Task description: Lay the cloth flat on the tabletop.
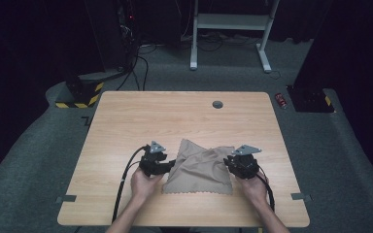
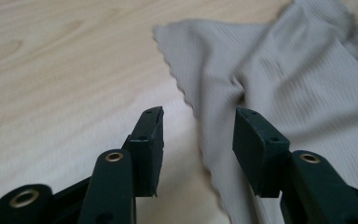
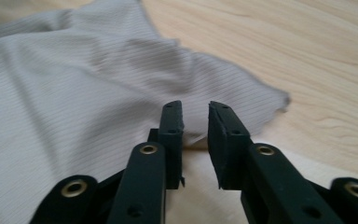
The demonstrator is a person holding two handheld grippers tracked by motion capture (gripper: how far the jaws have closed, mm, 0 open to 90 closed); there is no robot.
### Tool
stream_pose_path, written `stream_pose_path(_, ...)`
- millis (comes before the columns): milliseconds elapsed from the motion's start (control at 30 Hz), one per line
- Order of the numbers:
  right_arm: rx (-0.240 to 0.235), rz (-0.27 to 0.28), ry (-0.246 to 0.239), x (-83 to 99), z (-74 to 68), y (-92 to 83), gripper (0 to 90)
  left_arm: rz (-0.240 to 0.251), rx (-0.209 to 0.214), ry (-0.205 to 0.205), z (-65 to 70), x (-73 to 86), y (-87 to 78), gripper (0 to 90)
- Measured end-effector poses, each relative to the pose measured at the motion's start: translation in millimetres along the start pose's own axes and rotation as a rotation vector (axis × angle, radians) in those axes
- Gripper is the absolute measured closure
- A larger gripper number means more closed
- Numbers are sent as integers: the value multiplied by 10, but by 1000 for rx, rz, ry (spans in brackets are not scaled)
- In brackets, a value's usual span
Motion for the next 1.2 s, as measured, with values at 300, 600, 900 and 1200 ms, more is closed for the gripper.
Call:
stream_pose_path(300,54,-45,24,-28,110,196,682,-26,-11,12,-8,-348,406,514)
stream_pose_path(600,30,-81,16,2,97,272,743,-79,-21,53,43,-469,589,554)
stream_pose_path(900,13,-97,-50,11,39,294,891,-136,28,106,37,-426,663,829)
stream_pose_path(1200,-13,-55,-60,-16,-6,153,898,-100,67,115,8,-494,458,889)
Point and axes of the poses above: each handheld gripper's, and its own axes: y roughly forward along the jaws, x roughly out of its underside, z roughly to its right, the point moved 3 cm from there along y, roughly forward along the jaws, and after that the axes turned 5 degrees about y, right-handed, at the moved point
